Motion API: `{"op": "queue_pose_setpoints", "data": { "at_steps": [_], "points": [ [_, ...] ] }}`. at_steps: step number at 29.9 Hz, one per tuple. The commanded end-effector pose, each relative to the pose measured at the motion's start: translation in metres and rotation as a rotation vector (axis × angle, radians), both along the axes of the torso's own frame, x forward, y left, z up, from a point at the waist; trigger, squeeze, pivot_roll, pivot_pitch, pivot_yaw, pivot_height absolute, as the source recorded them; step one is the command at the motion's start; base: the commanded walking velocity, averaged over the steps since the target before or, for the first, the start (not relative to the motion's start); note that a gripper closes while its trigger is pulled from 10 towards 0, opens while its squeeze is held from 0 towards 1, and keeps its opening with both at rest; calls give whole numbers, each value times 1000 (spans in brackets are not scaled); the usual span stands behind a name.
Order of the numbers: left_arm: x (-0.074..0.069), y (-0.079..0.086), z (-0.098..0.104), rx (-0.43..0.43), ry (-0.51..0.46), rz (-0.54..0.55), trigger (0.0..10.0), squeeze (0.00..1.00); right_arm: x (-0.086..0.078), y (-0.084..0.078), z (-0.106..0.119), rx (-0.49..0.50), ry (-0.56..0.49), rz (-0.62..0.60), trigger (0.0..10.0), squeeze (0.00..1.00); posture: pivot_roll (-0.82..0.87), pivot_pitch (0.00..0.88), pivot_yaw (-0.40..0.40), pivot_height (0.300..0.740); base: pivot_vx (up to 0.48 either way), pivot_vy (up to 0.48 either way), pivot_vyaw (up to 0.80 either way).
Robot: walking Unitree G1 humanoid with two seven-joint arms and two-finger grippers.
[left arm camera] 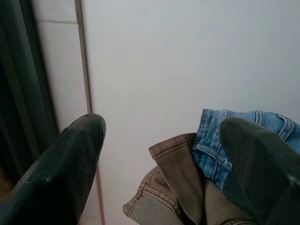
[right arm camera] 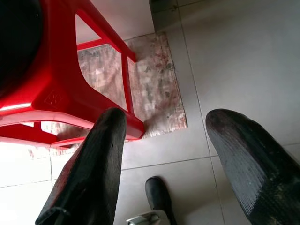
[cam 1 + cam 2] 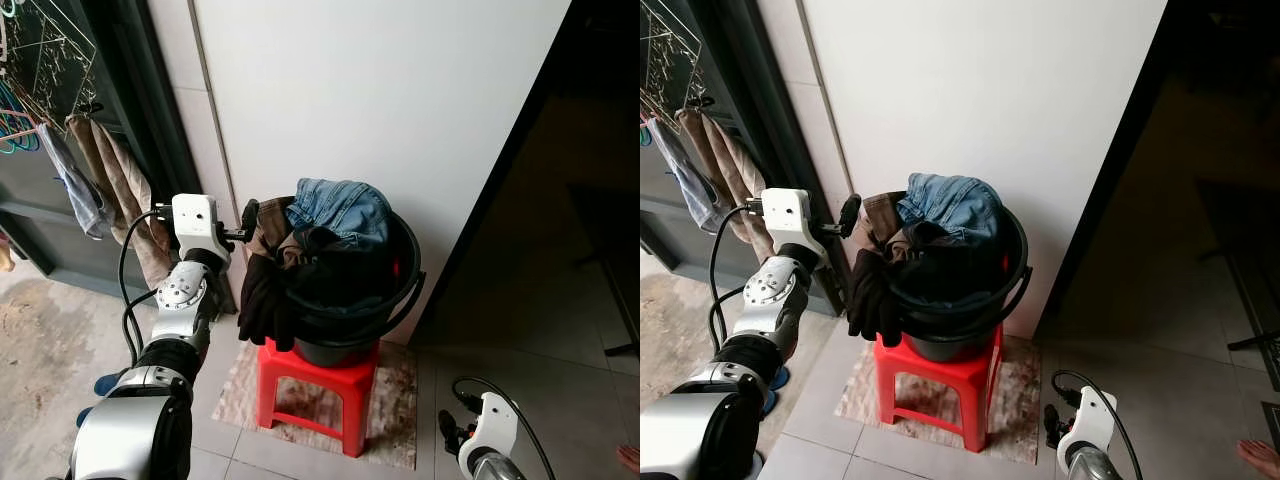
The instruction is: Clothes washing
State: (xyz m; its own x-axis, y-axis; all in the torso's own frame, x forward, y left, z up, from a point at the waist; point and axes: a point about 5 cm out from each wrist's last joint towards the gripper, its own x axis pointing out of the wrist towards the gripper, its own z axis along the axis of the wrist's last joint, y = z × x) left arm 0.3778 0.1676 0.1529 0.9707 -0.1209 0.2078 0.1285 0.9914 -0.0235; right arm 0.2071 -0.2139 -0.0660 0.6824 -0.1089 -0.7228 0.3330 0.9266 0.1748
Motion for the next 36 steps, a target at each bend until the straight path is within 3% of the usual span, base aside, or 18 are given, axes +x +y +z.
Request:
{"op": "queue_pose_setpoints", "data": {
  "at_steps": [1,9,21,25,28,29,30,32,36],
  "points": [
    [1,-1,0,-3,6,-6,10000,0,-1,0,0,-4,-1,-1,10000,0,26,0,-9,732,0,0,-650],
    [1,2,2,5,-6,7,10000,0,0,-1,0,-4,1,-4,10000,0,28,0,-10,732,0,-299,-652],
    [3,3,5,-4,-11,6,10000,0,1,-1,1,1,-3,-7,10000,0,31,5,-10,732,0,0,-637],
    [4,3,5,5,-2,9,10000,0,1,-1,1,3,-14,-19,10000,0,29,10,-8,732,0,0,0],
    [5,3,5,50,13,14,10000,0,1,-1,1,2,-12,-20,10000,0,29,10,-8,732,0,0,0],
    [6,3,4,125,32,25,10000,0,1,-1,1,3,-12,-20,10000,0,29,10,-8,732,0,0,0],
    [6,3,4,125,32,25,10000,0,1,-1,1,3,-12,-20,10000,0,29,10,-8,732,0,0,0],
    [7,4,1,221,63,53,10000,0,1,-1,1,3,-11,-20,10000,0,29,10,-8,732,0,0,0],
    [7,5,-1,318,83,63,10000,0,1,-1,1,3,-10,-19,10000,0,29,10,-8,732,0,0,0]
  ]
}}
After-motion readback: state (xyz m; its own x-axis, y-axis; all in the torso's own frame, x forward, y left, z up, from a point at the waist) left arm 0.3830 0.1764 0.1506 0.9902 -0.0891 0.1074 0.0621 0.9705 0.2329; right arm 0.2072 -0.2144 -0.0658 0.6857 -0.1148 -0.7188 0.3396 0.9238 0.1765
